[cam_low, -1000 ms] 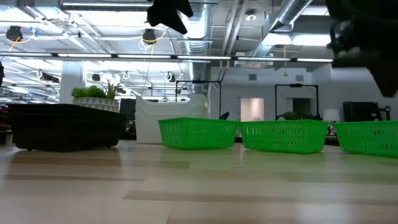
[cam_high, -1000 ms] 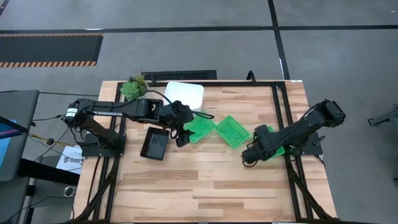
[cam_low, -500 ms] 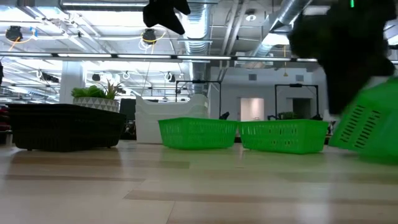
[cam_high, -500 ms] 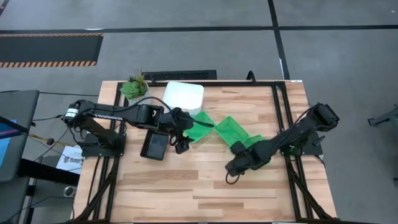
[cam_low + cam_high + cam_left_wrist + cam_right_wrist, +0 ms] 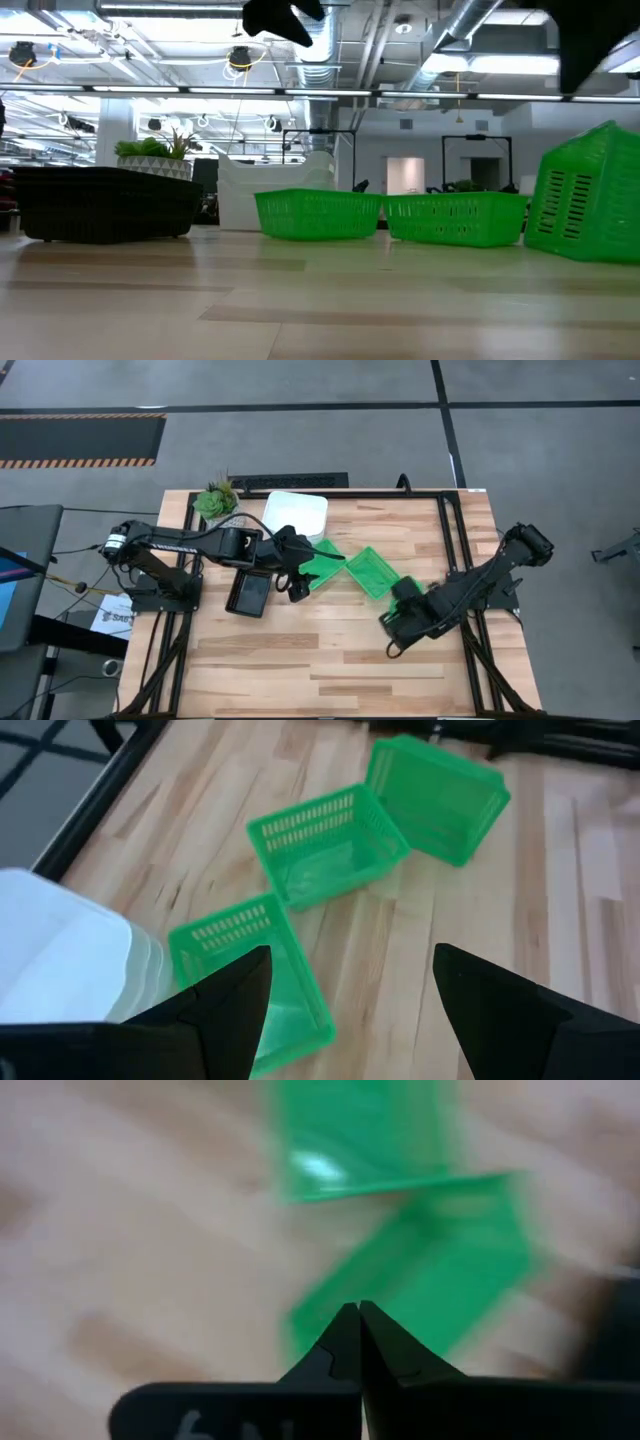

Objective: Stack baskets by color
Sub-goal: Move the green bins to the center of the table, then stack the middle green bin on top of the left green bin

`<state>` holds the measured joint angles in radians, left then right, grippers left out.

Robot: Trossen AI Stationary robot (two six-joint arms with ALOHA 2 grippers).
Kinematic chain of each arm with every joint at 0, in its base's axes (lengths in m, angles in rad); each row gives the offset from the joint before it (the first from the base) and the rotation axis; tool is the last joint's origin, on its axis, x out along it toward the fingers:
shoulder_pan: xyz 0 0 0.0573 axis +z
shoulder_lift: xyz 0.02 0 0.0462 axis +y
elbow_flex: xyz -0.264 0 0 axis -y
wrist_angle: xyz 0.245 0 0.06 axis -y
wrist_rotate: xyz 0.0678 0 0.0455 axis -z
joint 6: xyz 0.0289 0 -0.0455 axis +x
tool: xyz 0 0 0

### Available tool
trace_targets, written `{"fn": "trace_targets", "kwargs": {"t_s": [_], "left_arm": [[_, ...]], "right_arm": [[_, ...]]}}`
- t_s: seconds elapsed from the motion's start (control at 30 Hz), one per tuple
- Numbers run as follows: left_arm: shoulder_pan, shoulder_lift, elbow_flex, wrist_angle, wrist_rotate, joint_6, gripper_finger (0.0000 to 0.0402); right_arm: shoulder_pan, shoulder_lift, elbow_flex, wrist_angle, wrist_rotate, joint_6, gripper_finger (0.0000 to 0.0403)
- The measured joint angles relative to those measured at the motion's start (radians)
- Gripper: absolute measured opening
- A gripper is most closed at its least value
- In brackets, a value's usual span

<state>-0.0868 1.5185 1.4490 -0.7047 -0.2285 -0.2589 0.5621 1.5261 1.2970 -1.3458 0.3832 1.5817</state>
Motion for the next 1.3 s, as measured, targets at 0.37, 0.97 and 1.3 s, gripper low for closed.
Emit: {"fn": "trace_targets", "kwargs": {"t_s": [0.37, 0.97, 1.3], "left_arm": [[0.000, 0.006, 0.000, 0.027, 0.007, 0.029, 0.0265], [0.000, 0.006, -0.034, 0.068, 0.015, 0.038, 0.0265], [0.067, 0.087, -0.268, 0.654, 0.175, 0.161, 0.0265]], "right_arm": [[0.008, 0.041, -0.103, -0.118, -0.058, 0.147, 0.0018], [0.090, 0.041, -0.212, 0.015, -0.259, 0.262, 0.0014], [0.215, 0.041, 0.005, -0.100, -0.141, 0.339, 0.0019]]}}
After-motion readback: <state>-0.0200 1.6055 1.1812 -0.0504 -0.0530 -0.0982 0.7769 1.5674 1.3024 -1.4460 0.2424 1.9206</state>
